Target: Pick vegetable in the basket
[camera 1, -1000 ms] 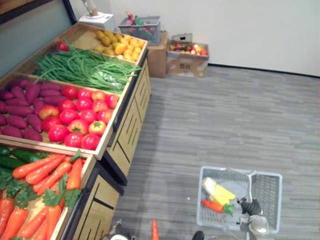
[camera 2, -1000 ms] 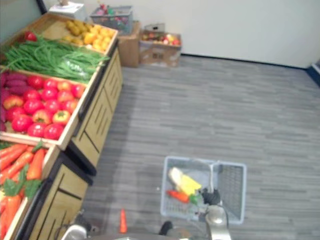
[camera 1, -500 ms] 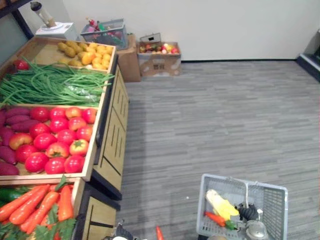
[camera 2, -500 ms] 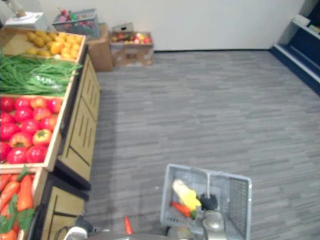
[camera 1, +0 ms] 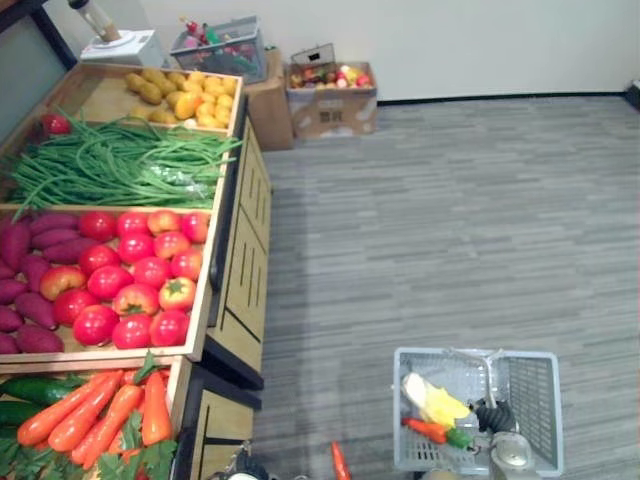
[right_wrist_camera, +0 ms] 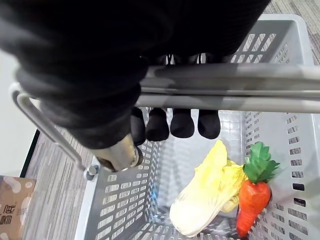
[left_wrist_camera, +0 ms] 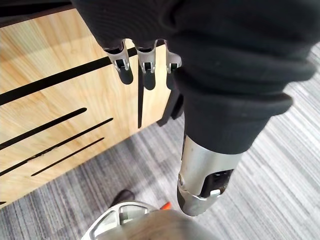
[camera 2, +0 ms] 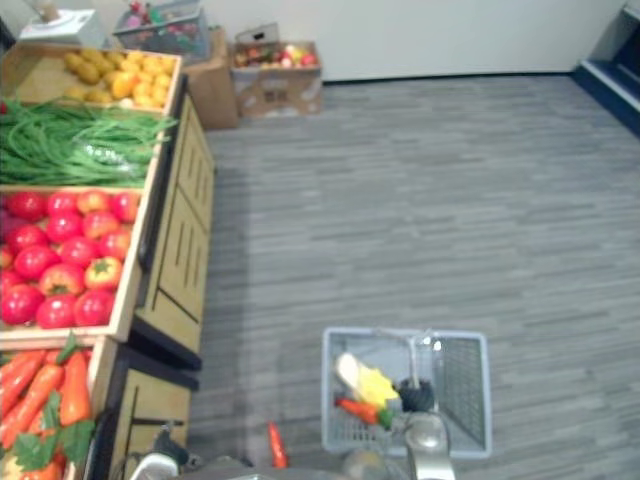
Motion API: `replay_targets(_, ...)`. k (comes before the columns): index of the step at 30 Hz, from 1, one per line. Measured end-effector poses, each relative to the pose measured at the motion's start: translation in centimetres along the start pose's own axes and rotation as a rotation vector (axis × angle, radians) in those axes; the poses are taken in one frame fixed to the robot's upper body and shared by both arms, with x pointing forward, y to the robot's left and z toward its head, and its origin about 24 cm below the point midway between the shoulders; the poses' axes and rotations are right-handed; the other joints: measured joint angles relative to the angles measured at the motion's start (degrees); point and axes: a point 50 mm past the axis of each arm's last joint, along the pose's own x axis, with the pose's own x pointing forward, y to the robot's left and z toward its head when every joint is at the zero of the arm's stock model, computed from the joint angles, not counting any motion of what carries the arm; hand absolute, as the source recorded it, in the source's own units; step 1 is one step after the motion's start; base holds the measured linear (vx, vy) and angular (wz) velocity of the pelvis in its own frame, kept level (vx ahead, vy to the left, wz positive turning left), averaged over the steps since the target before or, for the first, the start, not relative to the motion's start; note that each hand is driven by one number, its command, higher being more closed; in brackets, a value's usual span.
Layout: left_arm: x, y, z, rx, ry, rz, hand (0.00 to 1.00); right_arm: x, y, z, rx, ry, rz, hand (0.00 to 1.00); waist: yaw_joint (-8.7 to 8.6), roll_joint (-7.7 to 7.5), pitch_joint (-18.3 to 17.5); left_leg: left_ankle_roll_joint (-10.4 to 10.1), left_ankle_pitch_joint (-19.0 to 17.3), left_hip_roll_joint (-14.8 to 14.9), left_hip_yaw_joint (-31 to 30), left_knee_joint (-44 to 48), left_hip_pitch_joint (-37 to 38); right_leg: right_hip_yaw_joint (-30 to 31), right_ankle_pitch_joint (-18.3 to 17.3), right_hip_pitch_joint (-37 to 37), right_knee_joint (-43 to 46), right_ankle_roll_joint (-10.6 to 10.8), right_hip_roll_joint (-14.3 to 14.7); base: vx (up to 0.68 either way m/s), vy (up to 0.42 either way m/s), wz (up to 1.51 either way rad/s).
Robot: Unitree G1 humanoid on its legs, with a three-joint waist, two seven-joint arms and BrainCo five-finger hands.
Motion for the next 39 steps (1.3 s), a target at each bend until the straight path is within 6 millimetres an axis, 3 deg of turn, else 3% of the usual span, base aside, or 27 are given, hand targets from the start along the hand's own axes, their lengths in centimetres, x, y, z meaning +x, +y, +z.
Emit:
replay_targets(15,-0.3,0.1,-1.2,-0.135,0.092,0.041,0.00,-0.4,0.2,-0.6,0.003,-0.006,0.007,1.00,0.35,-1.32,0.7,0.3,0.1,-1.6,-1.8,-1.8,-0.3,-1.7,0.1,-0.2,-0.1,0.5,-1.2,0.00,-0.016,0.04)
replay_targets(18,-0.3,0.0,-1.1,-0.135,0.089,0.040,0.00,-0.1,-0.2,0.1,0.015,-0.025,-0.017,1.00,0.16,-1.21,0.7,1.0,0.6,-2.9,-1.5,-3.1,-0.6,-1.2,-2.9,-5.0,8.3,1.1,-3.8,0.02,0.048,-0.04)
replay_targets(20,-0.3,0.0,-1.0,-0.133,0.087,0.039,0.00,0.1,-0.4,0.4,0.014,-0.037,-0.030,1.00,0.06,-1.27,0.9,1.5,0.4,-3.4,-1.4,-3.2,-0.1,-1.2,-3.9,-8.1,15.5,0.2,-5.5,0.01,0.090,-0.03)
replay_targets(24,-0.2,0.8,-1.1,-0.114,0.068,0.053,0.00,0.0,0.0,0.5,0.024,-0.038,-0.031,1.00,0.11,-3.57,1.5,3.0,-1.4,-5.5,-0.6,-4.0,2.6,0.2,-4.3,-11.5,25.9,-0.5,-9.2,-0.02,0.149,-0.11)
replay_targets(30,0.0,1.2,-1.5,-0.110,0.083,0.028,0.00,-0.3,-0.1,-0.4,0.023,-0.014,-0.042,1.00,-0.39,-4.53,2.0,3.9,-2.1,-6.9,0.1,-4.3,3.4,-0.8,-4.2,-12.5,26.1,-0.5,-10.5,0.07,0.063,-0.14)
replay_targets(31,0.0,1.1,-1.2,-0.109,0.084,0.030,0.00,-0.2,-0.3,-0.2,0.029,-0.021,-0.049,1.00,-0.70,-3.49,2.7,4.0,-2.1,-6.0,-0.8,-4.3,3.2,-0.7,-5.3,-13.5,26.6,-1.9,-10.1,0.11,-0.077,0.16)
replay_targets(33,0.1,0.9,-0.3,-0.113,0.065,0.035,0.00,-0.2,-0.2,0.2,0.033,-0.032,-0.048,1.00,-1.40,-2.16,3.5,3.9,-2.0,-3.6,-1.4,-3.9,2.6,0.1,-6.2,-13.5,21.5,-2.2,-6.7,0.10,-0.117,0.23)
replay_targets(35,0.3,1.2,0.1,-0.112,0.053,0.044,0.00,-0.3,0.1,0.1,0.046,-0.027,-0.043,1.00,-1.56,-2.80,3.7,3.2,-1.7,-3.3,-2.2,-3.9,2.6,0.8,-3.6,-13.5,13.7,-1.0,-5.3,0.12,-0.230,0.30)
replay_targets(36,0.4,1.3,0.2,-0.111,0.053,0.046,0.00,-0.4,0.3,0.0,0.058,-0.021,-0.044,1.00,-1.74,-3.75,3.9,1.9,-1.7,-3.7,-3.3,-4.0,3.4,1.5,-0.5,-13.0,12.0,0.3,-5.7,0.14,-0.198,0.21)
replay_targets(37,0.4,1.0,0.6,-0.113,0.050,0.034,0.00,-0.2,0.0,0.2,0.063,-0.023,-0.056,1.00,-1.70,-2.44,4.2,0.9,-1.3,-2.9,-3.2,-4.3,3.8,0.7,-0.2,-12.5,12.7,-0.1,-4.9,0.20,-0.229,0.18)
replay_targets(39,0.2,-0.1,1.2,-0.126,0.044,0.005,0.00,0.1,-0.8,0.7,0.058,-0.042,-0.084,1.00,-1.78,-0.18,4.5,-0.8,-0.3,-1.5,-3.1,-5.5,5.2,-0.1,-2.9,-12.5,15.3,-1.2,-3.6,0.18,-0.164,-0.01)
